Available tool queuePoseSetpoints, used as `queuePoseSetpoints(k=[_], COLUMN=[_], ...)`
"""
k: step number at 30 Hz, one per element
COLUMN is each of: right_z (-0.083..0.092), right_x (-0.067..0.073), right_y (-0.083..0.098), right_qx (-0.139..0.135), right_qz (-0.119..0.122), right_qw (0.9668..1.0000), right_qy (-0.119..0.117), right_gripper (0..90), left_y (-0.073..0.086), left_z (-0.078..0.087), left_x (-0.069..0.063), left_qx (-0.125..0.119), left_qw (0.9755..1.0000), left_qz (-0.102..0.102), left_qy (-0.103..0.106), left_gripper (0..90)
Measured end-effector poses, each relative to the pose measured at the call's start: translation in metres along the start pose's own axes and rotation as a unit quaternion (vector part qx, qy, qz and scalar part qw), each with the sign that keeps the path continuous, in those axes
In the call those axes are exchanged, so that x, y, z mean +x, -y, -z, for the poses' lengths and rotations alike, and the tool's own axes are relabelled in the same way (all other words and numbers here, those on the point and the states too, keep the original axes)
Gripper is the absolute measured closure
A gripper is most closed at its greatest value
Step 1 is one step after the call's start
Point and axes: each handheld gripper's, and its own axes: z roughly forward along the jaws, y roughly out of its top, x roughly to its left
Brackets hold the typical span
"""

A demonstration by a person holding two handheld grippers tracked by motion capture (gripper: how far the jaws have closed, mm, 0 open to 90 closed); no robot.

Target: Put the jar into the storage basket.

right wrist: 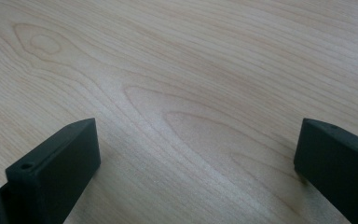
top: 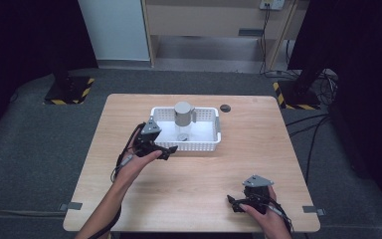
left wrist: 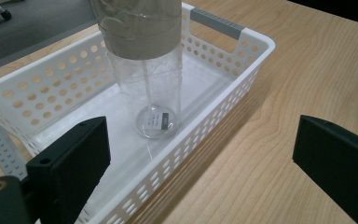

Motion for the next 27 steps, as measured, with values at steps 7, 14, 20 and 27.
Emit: queuePoseSetpoints(k=[7, 14, 20, 27], right_z=[0.0, 0.0, 0.0, 0.0], right_x=[0.0, 0.0, 0.0, 0.0], right_y=[0.0, 0.0, 0.0, 0.0], right_qx=[0.0, 0.0, 0.0, 0.0], right_qz=[0.0, 0.0, 0.0, 0.0], right_qw=[1.0, 1.0, 1.0, 1.0], right_qy=[0.0, 0.0, 0.0, 0.0], right_gripper=[0.3, 0.4, 0.3, 0.3], left_y=[0.004, 0.003, 0.009, 0.018], left_z=[0.002, 0.003, 0.004, 0.012], left_x=[-0.019, -0.039, -0.051, -0.058], left_qx=[0.006, 0.017, 0.026, 0.026], left_qw=[1.0, 0.9997, 0.9994, 0.9992], left_qz=[-0.003, -0.007, -0.011, -0.013], left_qy=[0.006, 0.016, 0.021, 0.028], left_gripper=[2.8, 1.3, 1.1, 1.1])
